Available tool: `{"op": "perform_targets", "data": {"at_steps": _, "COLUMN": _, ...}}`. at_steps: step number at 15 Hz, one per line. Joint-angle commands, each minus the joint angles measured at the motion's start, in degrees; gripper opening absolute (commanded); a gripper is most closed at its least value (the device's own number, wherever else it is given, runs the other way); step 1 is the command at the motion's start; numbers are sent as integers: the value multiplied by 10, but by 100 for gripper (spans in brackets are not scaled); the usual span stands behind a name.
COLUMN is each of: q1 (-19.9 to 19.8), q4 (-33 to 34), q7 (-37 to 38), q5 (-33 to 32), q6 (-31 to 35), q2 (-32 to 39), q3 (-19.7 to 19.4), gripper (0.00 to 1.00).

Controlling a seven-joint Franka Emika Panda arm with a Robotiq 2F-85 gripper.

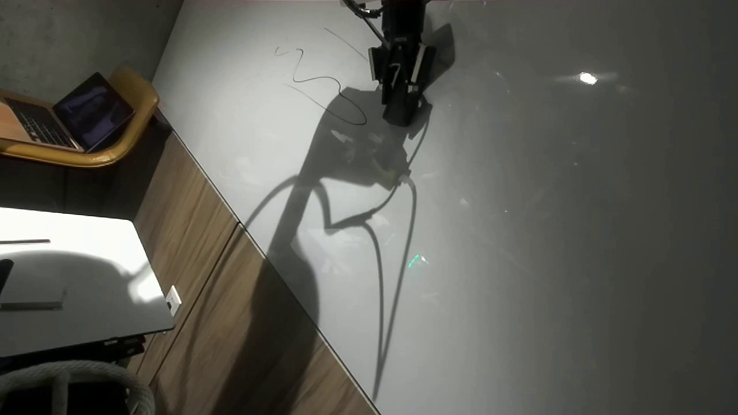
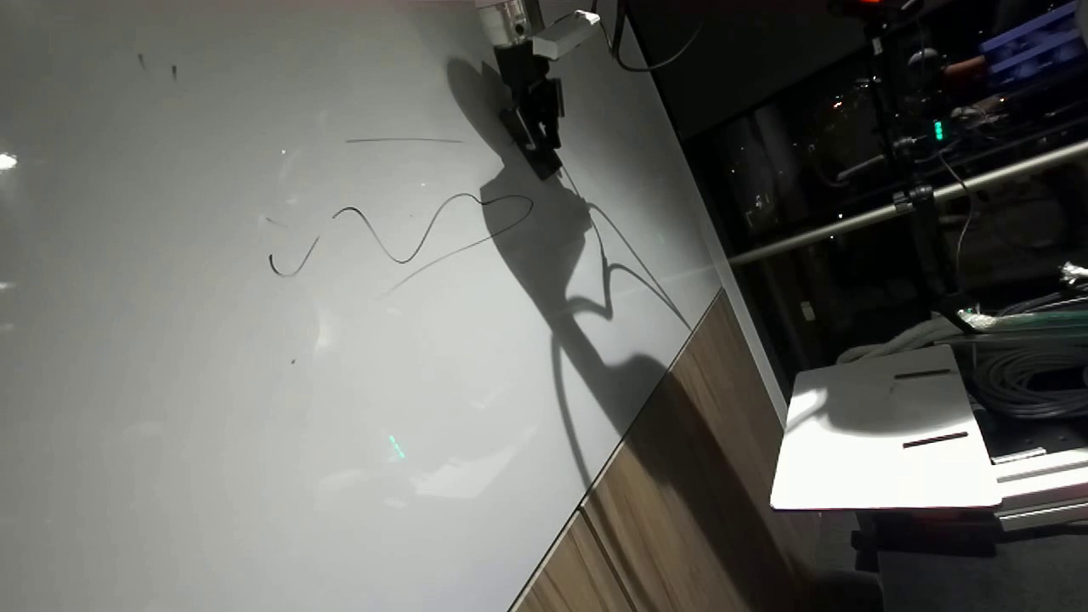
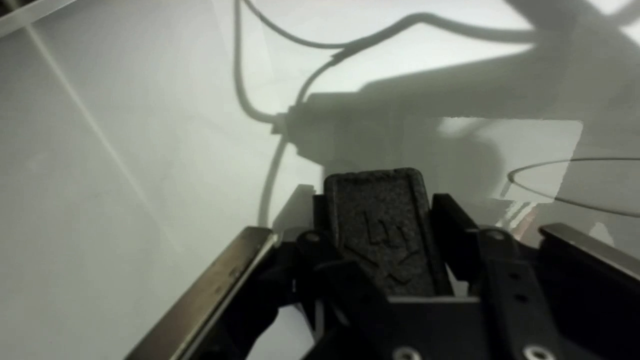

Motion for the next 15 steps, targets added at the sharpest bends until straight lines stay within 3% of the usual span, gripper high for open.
{"op": "perform_targets", "data": {"at_steps": 1, "q1": 14, "q4": 54, "q7": 1, "q5": 0, "q6": -17, "q2": 14, "q3": 17, "gripper": 28}}
{"op": "perform_targets", "data": {"at_steps": 15, "q1": 109, "q4": 219, "q7": 54, "q5": -37, "q6": -130, "q2": 121, "q3": 93, "gripper": 28}}
